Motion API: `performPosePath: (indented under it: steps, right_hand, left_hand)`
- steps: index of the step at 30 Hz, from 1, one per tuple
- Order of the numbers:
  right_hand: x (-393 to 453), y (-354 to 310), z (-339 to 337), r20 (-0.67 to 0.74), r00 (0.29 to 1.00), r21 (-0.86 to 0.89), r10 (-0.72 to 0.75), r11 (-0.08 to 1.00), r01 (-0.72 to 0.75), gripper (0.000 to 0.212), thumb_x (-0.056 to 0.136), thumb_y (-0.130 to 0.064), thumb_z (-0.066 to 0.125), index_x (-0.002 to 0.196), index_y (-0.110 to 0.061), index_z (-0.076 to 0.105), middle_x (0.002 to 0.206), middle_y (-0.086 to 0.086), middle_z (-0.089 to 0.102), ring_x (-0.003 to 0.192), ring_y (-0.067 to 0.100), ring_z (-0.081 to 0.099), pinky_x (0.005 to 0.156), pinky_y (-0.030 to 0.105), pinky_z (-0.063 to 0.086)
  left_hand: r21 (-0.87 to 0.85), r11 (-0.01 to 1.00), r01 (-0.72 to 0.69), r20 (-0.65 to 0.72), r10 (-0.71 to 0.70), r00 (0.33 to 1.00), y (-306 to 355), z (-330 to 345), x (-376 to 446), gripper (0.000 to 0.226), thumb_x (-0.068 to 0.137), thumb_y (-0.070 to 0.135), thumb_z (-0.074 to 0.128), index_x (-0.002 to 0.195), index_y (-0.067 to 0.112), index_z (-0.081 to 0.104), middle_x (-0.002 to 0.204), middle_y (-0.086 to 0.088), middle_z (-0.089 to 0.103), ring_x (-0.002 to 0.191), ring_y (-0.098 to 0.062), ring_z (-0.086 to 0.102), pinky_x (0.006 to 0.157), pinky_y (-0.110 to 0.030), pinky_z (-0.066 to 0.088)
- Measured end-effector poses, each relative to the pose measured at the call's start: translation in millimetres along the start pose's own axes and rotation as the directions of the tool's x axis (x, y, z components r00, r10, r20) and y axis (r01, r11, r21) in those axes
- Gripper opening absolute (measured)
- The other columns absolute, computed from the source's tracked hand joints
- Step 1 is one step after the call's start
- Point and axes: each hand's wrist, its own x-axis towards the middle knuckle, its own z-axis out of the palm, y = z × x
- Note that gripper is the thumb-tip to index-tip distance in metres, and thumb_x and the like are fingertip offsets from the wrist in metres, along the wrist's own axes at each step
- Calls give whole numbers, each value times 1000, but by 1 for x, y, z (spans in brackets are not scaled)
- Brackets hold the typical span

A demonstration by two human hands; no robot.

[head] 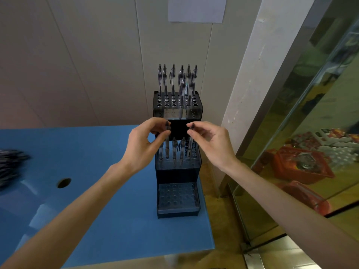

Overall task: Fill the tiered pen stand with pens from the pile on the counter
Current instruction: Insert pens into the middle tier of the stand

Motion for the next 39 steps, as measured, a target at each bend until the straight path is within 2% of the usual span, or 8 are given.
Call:
performPosePath:
  steps: [6,15,20,24,28,31,35,39]
  right_hand:
    - [-11,12,2,150,987,-180,59,983,-32,27,92,-18,73,119,-15,74,104,-8,76,92,8,71,83,33,60]
    - [-23,17,5,76,996,-164,39,986,-26,29,93,-16,71,122,-16,72,107,-9,74,96,4,70,85,21,57]
    - [-23,19,9,70,997,-154,44,987,-33,29,94,-15,70,123,-14,72,107,-7,75,95,6,70,85,22,58]
    - [-21,18,10,64,996,-163,60,985,-49,28,94,-15,70,122,-13,72,105,-7,75,94,6,70,85,24,58]
    - [-20,19,13,44,997,-156,64,986,-56,27,94,-14,71,121,-13,73,103,-6,75,92,7,70,84,24,58]
    - [-26,18,16,18,999,-177,41,983,-37,29,95,-15,70,124,-13,70,105,-6,74,94,5,70,84,21,58]
    - [-34,18,17,-25,1000,-168,10,986,-14,32,95,-13,69,126,-20,65,105,-10,72,96,3,69,85,17,56]
    - [-23,17,13,49,999,-243,22,970,-9,27,95,-15,69,122,-14,70,102,-6,74,93,2,69,85,21,58]
  left_hand:
    - [70,997,-13,29,11,1000,-7,1,-3,16,99,18,64,115,15,63,105,11,67,101,-4,63,89,-13,44]
    - [27,1000,11,70,-13,997,-8,-4,-5,13,98,23,65,109,17,62,104,11,68,103,-7,63,93,-22,47]
    - [148,988,39,138,-59,989,-7,-14,19,14,95,29,70,105,20,65,96,20,68,96,-3,66,90,-34,53]
    - [285,957,51,294,-138,946,-13,-17,27,17,90,33,74,103,24,66,94,16,70,95,-9,67,85,-42,55]
    - [282,958,50,255,-125,959,-15,-10,16,15,90,32,73,103,26,68,93,15,71,94,-8,66,83,-42,56]
    - [295,954,52,253,-131,958,-17,-11,15,16,91,32,72,105,26,68,98,12,72,96,-12,66,84,-43,56]
    - [300,953,-39,401,-89,912,-16,-13,16,15,90,32,74,103,25,70,117,7,64,100,-16,62,85,-41,54]
    - [388,919,-72,342,-71,937,-16,-11,13,16,91,34,74,104,26,69,121,5,61,104,-19,60,81,-39,53]
